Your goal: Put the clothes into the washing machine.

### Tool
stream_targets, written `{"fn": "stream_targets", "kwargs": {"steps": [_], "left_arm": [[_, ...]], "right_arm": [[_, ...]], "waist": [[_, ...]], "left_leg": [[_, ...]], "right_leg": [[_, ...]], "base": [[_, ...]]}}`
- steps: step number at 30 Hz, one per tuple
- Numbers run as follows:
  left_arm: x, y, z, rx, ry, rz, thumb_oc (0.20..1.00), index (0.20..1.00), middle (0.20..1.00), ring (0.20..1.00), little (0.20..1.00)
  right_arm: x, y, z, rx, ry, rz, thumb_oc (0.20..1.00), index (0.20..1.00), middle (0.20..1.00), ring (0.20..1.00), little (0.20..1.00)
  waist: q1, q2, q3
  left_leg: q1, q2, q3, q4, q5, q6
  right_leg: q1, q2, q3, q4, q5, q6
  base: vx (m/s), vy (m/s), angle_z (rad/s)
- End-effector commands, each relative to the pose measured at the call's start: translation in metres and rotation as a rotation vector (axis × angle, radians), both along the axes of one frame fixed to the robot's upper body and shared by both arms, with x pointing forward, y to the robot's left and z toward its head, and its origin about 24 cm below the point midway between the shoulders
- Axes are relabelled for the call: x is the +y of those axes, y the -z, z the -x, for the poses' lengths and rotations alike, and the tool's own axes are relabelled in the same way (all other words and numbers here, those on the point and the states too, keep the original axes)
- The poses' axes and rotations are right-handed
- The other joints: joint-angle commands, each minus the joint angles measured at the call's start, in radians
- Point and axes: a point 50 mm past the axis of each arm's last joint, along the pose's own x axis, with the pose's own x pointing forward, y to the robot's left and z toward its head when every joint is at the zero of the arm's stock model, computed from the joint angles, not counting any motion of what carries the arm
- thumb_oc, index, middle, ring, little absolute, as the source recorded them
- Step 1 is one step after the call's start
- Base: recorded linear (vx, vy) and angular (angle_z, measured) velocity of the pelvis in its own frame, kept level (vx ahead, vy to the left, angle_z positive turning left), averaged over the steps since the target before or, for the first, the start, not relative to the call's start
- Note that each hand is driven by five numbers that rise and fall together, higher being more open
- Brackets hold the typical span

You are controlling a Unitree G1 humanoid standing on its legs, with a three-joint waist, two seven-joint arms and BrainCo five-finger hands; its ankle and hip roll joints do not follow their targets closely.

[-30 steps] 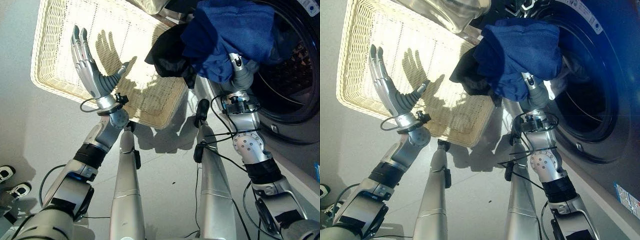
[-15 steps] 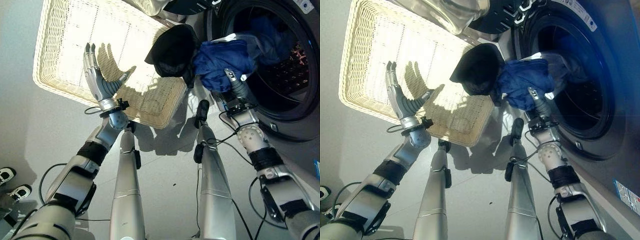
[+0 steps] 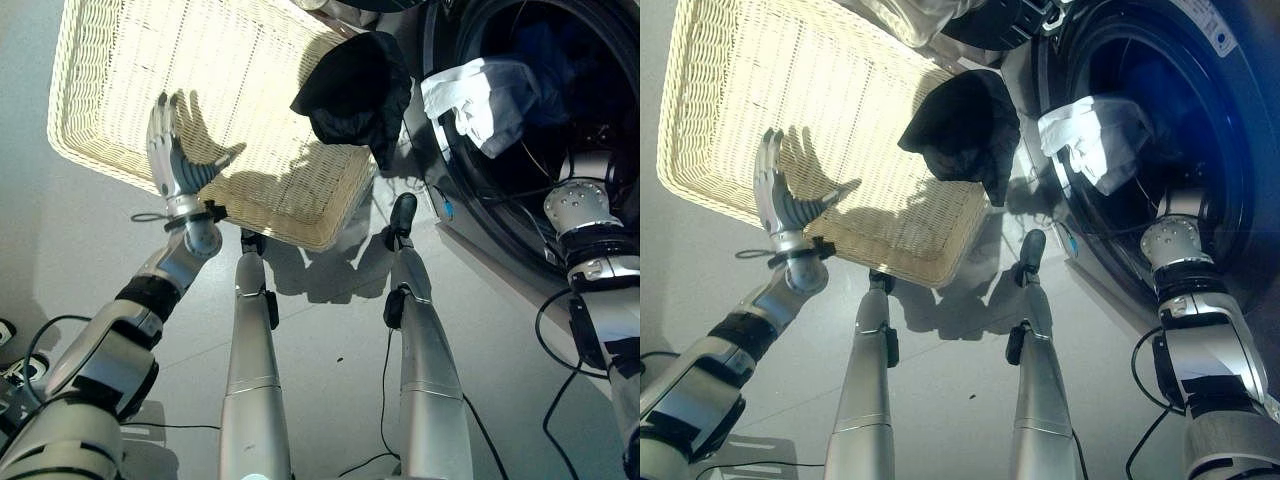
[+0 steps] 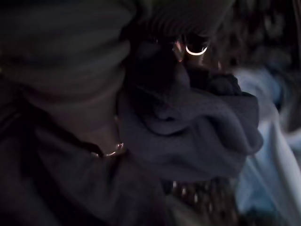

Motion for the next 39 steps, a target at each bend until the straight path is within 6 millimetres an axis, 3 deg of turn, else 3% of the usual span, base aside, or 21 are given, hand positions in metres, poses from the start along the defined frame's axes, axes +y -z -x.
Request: {"fn": "stream_targets", "kwargs": {"steps": [1, 4, 9, 10, 14, 24, 25, 27, 28, 31, 39], "left_arm": [[0.012, -0.020, 0.000, -0.045, -0.004, 0.030, 1.000, 1.000, 1.000, 1.000, 1.000], [0.012, -0.024, -0.003, -0.038, -0.003, 0.028, 1.000, 1.000, 1.000, 1.000, 1.000], [0.009, -0.032, -0.009, -0.029, 0.015, 0.030, 1.000, 1.000, 1.000, 1.000, 1.000], [0.004, -0.035, -0.011, -0.031, 0.026, 0.028, 1.000, 1.000, 1.000, 1.000, 1.000], [0.002, -0.041, -0.012, -0.036, 0.042, 0.031, 1.000, 1.000, 1.000, 1.000, 1.000], [-0.008, -0.045, -0.015, -0.064, 0.062, 0.057, 1.000, 1.000, 1.000, 1.000, 1.000], [-0.013, -0.044, -0.015, -0.075, 0.063, 0.067, 1.000, 1.000, 1.000, 1.000, 1.000], [-0.014, -0.044, -0.015, -0.077, 0.062, 0.069, 1.000, 1.000, 1.000, 1.000, 1.000], [-0.017, -0.043, -0.016, -0.088, 0.058, 0.086, 1.000, 1.000, 1.000, 1.000, 1.000], [-0.022, -0.041, -0.016, -0.101, 0.056, 0.113, 1.000, 1.000, 1.000, 1.000, 1.000], [-0.028, -0.037, -0.017, -0.121, 0.052, 0.154, 1.000, 1.000, 1.000, 1.000, 1.000]], "right_arm": [[-0.065, -0.070, 0.063, -0.087, 0.249, 0.272, 1.000, 1.000, 1.000, 1.000, 1.000], [-0.065, -0.067, 0.056, 0.009, 0.230, 0.327, 1.000, 1.000, 1.000, 1.000, 1.000], [-0.058, -0.049, 0.032, 0.625, 0.335, 0.659, 1.000, 1.000, 1.000, 1.000, 1.000], [-0.058, -0.043, 0.026, 0.835, 0.379, 0.762, 1.000, 1.000, 1.000, 1.000, 1.000], [-0.052, -0.045, 0.019, 0.977, 0.379, 0.820, 1.000, 1.000, 1.000, 1.000, 1.000], [0.004, -0.056, -0.001, 0.853, 0.514, 1.029, 1.000, 1.000, 1.000, 1.000, 1.000], [0.017, -0.054, -0.003, 0.800, 0.550, 1.050, 1.000, 1.000, 1.000, 1.000, 1.000], [0.018, -0.054, -0.003, 0.790, 0.558, 1.057, 1.000, 1.000, 1.000, 1.000, 1.000], [0.033, -0.049, -0.005, 0.738, 0.582, 1.098, 1.000, 1.000, 1.000, 1.000, 1.000], [0.052, -0.042, -0.007, 0.700, 0.609, 1.186, 1.000, 1.000, 1.000, 1.000, 1.000], [0.084, -0.030, -0.008, 0.599, 0.668, 1.337, 1.000, 1.000, 1.000, 1.000, 1.000]], "waist": [[-0.038, -0.041, -0.020], [-0.036, -0.039, -0.020], [-0.024, -0.027, -0.020], [-0.019, -0.022, -0.020], [-0.011, -0.011, -0.020], [-0.013, 0.010, -0.020], [-0.017, 0.017, -0.020], [-0.017, 0.018, -0.020], [-0.025, 0.025, -0.020], [-0.032, 0.032, -0.020], [-0.044, 0.041, -0.020]], "left_leg": [[0.055, -0.085, 0.018, -0.018, -0.021, 0.111], [0.057, -0.091, 0.016, -0.021, -0.021, 0.114], [0.050, -0.106, 0.011, -0.022, -0.021, 0.123], [0.043, -0.111, 0.009, -0.019, -0.021, 0.128], [0.037, -0.115, 0.010, -0.020, -0.022, 0.130], [0.017, -0.124, 0.017, -0.031, -0.028, 0.130], [0.011, -0.127, 0.020, -0.031, -0.030, 0.129], [0.010, -0.128, 0.021, -0.030, -0.031, 0.129], [0.004, -0.131, 0.024, -0.029, -0.033, 0.126], [-0.002, -0.134, 0.029, -0.029, -0.034, 0.124], [-0.010, -0.136, 0.036, -0.029, -0.034, 0.121]], "right_leg": [[0.052, 0.030, -0.052, 0.090, -0.047, 0.092], [0.051, 0.030, -0.052, 0.089, -0.046, 0.091], [0.041, 0.026, -0.054, 0.084, -0.041, 0.088], [0.034, 0.026, -0.056, 0.084, -0.040, 0.086], [0.029, 0.024, -0.061, 0.085, -0.043, 0.084], [0.003, 0.018, -0.057, 0.083, -0.053, 0.088], [-0.007, 0.019, -0.050, 0.087, -0.058, 0.087], [-0.009, 0.019, -0.049, 0.088, -0.059, 0.088], [-0.020, 0.021, -0.039, 0.095, -0.065, 0.088], [-0.031, 0.022, -0.028, 0.099, -0.071, 0.086], [-0.049, 0.027, -0.012, 0.105, -0.079, 0.082]], "base": [[0.00, 0.000, 0.00], [0.01, -0.002, 0.03], [0.01, -0.013, 0.03], [0.00, 0.000, 0.00], [0.00, 0.000, 0.00], [0.00, 0.008, 0.00], [0.01, 0.042, 0.02], [0.01, 0.035, 0.02], [0.00, 0.038, 0.02], [0.00, 0.050, 0.05], [0.00, 0.005, 0.00]]}}
